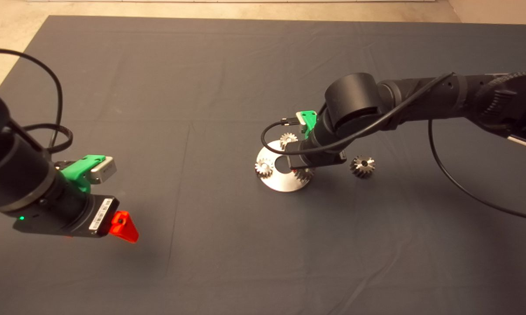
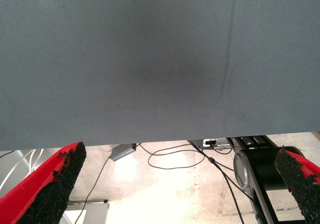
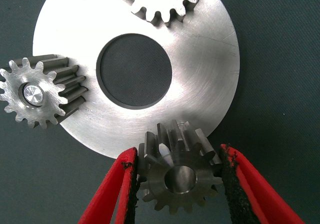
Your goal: Remove an incorrectly installed larger gear and replace it with the correct smaller gear
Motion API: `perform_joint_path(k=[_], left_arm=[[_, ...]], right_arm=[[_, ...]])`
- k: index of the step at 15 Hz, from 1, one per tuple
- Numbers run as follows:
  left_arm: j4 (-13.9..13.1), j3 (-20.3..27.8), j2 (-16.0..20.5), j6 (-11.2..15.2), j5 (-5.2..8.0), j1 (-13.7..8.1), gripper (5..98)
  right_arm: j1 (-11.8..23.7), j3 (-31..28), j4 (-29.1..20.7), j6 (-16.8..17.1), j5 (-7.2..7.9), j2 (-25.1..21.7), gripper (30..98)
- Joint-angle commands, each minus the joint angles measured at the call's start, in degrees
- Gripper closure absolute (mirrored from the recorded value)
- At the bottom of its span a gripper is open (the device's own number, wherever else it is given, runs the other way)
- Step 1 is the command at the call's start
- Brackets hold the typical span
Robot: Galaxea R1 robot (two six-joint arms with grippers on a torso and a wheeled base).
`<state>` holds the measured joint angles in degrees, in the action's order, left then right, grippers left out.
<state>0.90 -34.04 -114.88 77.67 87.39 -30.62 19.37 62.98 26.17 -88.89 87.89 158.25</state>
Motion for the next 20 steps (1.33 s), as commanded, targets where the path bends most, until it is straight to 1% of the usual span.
perform_joint_path(k=[1, 3, 4, 9, 13, 20], left_arm=[[0.5, 0.0, 0.1, -0.1, 5.15, 0.1, 5.4], [0.5, 0.0, 0.1, -0.1, 5.15, 0.1, 5.4], [0.5, 0.0, 0.1, -0.1, 5.23, 0.1, 5.4], [0.5, 0.2, 0.2, -0.1, 5.15, 0.1, 5.4], [0.5, 0.2, 0.1, -0.1, 5.15, 0.1, 5.4], [0.5, 0.2, 0.1, -0.1, 5.15, 0.1, 5.4]], right_arm=[[1.7, -0.4, 1.9, 0.1, 7.11, -0.3, 89.9], [1.7, -0.4, 1.9, 0.0, 7.11, -0.3, 89.7], [1.7, -0.5, 1.9, 0.0, 7.11, -0.3, 88.0], [1.6, -1.2, 1.9, -0.1, 7.11, -1.0, 88.0], [1.8, -2.1, 1.9, -0.1, 7.11, -3.9, 88.0], [1.7, -2.3, 1.9, 0.0, 7.11, -3.1, 88.0]])
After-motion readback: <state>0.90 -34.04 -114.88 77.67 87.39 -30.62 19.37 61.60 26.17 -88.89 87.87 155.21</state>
